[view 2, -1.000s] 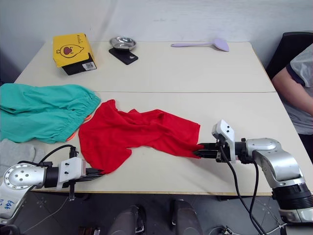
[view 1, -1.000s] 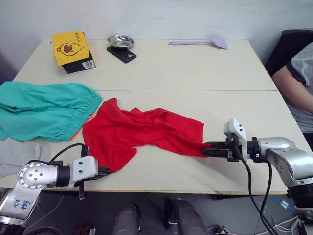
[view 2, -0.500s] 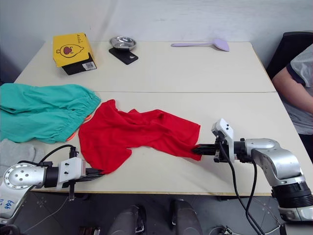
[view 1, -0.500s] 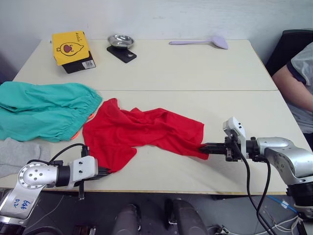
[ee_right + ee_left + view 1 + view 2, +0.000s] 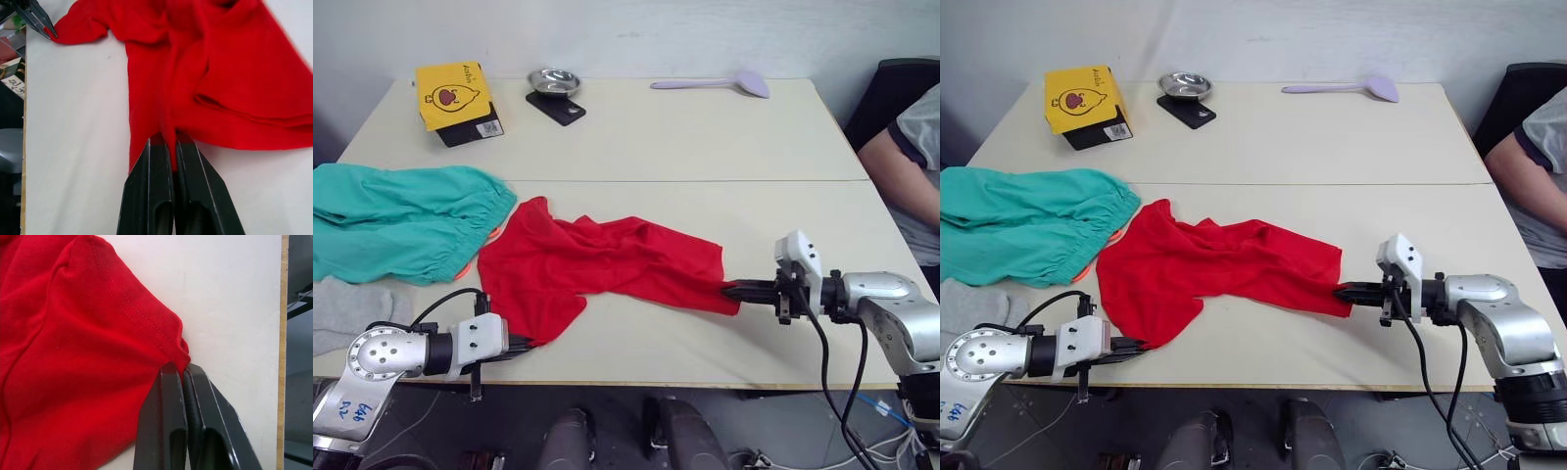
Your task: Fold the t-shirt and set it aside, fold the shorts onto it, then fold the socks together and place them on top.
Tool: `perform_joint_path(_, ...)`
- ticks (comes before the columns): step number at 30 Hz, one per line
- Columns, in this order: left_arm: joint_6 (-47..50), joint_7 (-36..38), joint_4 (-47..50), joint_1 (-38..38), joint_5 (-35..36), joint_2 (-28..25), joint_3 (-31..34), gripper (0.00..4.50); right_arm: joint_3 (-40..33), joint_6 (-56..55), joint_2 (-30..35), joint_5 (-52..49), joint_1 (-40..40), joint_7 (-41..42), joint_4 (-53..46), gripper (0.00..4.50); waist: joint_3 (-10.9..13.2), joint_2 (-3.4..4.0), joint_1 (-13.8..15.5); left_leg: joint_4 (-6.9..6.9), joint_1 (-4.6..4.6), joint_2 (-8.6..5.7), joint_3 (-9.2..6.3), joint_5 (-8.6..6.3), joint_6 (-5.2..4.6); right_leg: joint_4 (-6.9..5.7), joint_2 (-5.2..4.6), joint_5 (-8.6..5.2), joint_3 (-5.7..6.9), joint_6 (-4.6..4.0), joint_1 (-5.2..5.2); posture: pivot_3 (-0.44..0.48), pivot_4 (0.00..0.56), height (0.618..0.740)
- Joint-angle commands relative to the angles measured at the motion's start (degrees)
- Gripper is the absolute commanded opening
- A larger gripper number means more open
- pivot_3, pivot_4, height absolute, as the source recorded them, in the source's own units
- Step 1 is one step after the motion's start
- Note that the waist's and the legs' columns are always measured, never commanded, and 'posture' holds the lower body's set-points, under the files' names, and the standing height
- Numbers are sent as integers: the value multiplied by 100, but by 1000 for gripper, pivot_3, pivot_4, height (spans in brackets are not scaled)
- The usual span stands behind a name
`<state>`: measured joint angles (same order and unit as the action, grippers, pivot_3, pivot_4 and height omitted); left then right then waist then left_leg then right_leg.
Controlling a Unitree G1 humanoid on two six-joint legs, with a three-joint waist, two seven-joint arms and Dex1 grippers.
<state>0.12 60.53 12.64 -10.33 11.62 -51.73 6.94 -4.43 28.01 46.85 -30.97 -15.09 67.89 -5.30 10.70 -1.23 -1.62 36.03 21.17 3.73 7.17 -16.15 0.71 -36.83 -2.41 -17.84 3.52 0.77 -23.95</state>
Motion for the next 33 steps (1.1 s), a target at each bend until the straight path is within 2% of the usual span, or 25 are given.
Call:
perform_joint_path(1, 364, 32, 170, -166, 497, 66, 308, 0, -509, -470, -67, -216, -36, 66, -219, 22, 1, -1, -6, 1, 1, 0, 0, 0, 0, -1, 1, 0, 0, 0, 0, 0, 150, 740)
perform_joint_path(4, 978, -58, 435, -49, 1195, 118, 734, 0, -622, -1012, -45, -56, -56, 141, -202, 22, 7, -10, 1, 0, 4, 2, 0, -1, 2, -1, 3, 0, 1, 0, -4, 0, 150, 740)
perform_joint_path(8, 1495, -320, 401, 342, 1622, 177, 1156, 0, -632, -2262, 18, 479, -113, 304, 89, 22, 11, -18, 17, 5, 7, 1, -2, 0, 1, -4, 3, 0, 2, 3, -4, 0, 150, 740)
perform_joint_path(13, 1602, -231, 170, 362, 1668, 124, 1454, 0, -619, -4670, -8, 1210, 107, 694, 795, 22, 13, -21, -3, 4, 6, -3, 3, -4, 5, 1, 4, -2, 1, 11, -2, 0, 150, 740)
perform_joint_path(19, 1198, 54, 20, -159, 1398, 117, 1685, 0, -490, -6690, -97, 1773, 633, 540, 1497, 22, 16, -25, -9, 4, 2, 1, 9, -10, 14, -2, 9, -13, -2, 14, -4, 0, 150, 740)
perform_joint_path(23, 795, 201, 10, -521, 1082, 96, 1565, 0, -336, -6770, -220, 2073, 786, 68, 1664, 22, 16, -27, -22, 12, -3, 0, 12, -10, 12, -6, 7, -12, -9, 15, -1, 0, 150, 740)
perform_joint_path(26, 799, 143, 150, -547, 1064, 168, 1465, 0, -228, -5966, -311, 1800, 877, -144, 1456, 22, 17, -28, -11, 12, -8, 0, 12, -3, 10, -7, 6, -11, -11, 11, 0, 0, 150, 740)
perform_joint_path(29, 856, 108, 248, -487, 1074, 195, 1357, 0, -144, -5378, -170, 1660, 1021, -73, 1222, 655, 17, -27, -2, 12, -9, 1, 9, 0, 12, -8, 4, -10, -12, 3, 1, 0, 150, 740)
perform_joint_path(33, 864, 106, 266, -447, 1075, 178, 1282, 0, -263, -5618, 21, 1736, 1165, -24, 1202, 2050, 17, -27, 4, 10, -9, 0, 9, 3, 5, -8, 2, -9, -12, 2, 2, 0, 150, 740)
